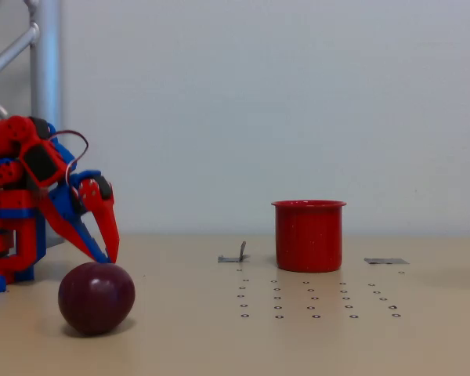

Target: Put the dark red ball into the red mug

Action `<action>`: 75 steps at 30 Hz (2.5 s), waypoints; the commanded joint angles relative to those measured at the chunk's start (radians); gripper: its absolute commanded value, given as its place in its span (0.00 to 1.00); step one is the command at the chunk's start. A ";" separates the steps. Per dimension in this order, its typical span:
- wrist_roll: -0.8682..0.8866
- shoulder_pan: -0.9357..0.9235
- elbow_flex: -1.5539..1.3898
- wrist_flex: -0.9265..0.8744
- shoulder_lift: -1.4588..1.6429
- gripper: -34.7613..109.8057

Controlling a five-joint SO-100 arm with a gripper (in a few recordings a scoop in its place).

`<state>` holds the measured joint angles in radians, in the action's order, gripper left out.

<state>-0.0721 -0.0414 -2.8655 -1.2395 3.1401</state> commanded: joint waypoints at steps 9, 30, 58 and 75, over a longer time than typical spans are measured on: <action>-0.528 -0.198 0.767 0.075 -0.437 0.23; -1.388 -0.612 0.810 0.284 -0.678 0.35; -1.746 -0.859 0.632 0.643 -1.071 0.58; -1.675 -0.773 0.466 0.923 -1.192 0.57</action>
<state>-1.7610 -0.8268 -2.4191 -0.3574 1.9420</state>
